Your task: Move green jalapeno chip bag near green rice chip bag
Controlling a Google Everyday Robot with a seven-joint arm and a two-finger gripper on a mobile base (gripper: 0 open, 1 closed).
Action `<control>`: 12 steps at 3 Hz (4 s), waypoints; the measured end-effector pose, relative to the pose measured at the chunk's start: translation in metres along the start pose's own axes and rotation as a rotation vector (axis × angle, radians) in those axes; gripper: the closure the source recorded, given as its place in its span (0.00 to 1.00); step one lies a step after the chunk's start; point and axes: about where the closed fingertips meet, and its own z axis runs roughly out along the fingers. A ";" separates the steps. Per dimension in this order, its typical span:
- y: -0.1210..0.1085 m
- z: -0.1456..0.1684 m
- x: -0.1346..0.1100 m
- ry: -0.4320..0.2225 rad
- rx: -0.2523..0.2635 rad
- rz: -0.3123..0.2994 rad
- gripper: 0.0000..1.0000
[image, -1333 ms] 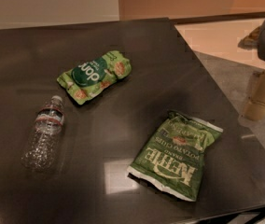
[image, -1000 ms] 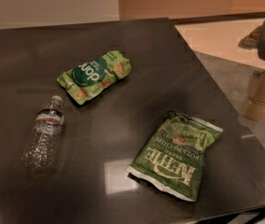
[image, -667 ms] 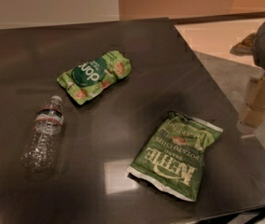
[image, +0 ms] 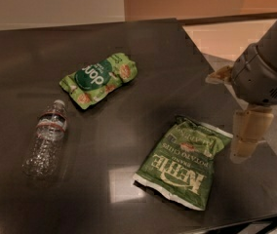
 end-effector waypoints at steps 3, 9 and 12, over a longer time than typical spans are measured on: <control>0.013 0.085 -0.018 -0.046 -0.099 -0.178 0.00; -0.042 0.069 -0.051 -0.018 -0.042 -0.213 1.00; -0.150 0.061 -0.107 -0.079 0.125 -0.265 1.00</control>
Offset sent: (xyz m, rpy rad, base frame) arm 0.0000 0.0462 -0.0918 0.0284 0.0705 0.2238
